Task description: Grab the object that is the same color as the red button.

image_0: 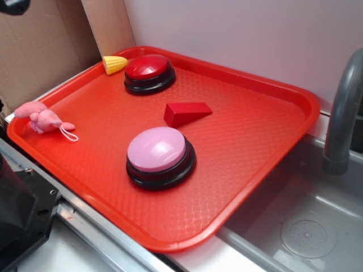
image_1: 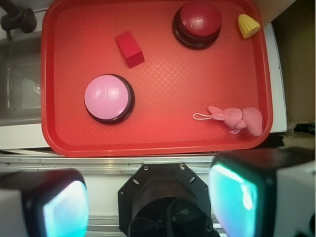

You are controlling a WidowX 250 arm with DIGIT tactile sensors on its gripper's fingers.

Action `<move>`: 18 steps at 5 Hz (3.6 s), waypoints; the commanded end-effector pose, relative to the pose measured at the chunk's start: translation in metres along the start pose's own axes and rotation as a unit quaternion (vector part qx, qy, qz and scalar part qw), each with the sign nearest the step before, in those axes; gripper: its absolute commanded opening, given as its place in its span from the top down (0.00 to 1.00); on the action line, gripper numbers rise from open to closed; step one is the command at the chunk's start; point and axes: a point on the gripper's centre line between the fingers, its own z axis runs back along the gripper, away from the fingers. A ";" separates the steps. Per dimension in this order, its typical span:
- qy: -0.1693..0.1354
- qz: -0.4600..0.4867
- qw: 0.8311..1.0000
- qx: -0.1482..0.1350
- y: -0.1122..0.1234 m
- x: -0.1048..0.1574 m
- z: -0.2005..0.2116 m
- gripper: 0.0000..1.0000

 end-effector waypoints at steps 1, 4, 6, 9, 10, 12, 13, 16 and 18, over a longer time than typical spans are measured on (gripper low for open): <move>0.000 0.000 1.000 0.000 0.000 0.000 0.000 0.00; -0.056 -0.078 0.995 -0.007 -0.010 0.072 -0.060 0.00; -0.033 -0.034 0.999 -0.012 -0.011 0.114 -0.122 0.00; -0.030 -0.058 0.998 0.019 -0.011 0.145 -0.193 0.00; -0.018 -0.059 0.998 0.015 -0.008 0.149 -0.207 0.00; -0.001 -0.060 0.998 0.016 -0.010 0.151 -0.220 0.15; -0.005 -0.065 0.998 0.014 -0.009 0.150 -0.218 1.00; -0.031 0.015 0.999 -0.001 0.016 0.127 -0.131 1.00; -0.053 0.069 0.996 0.019 0.041 0.078 -0.089 1.00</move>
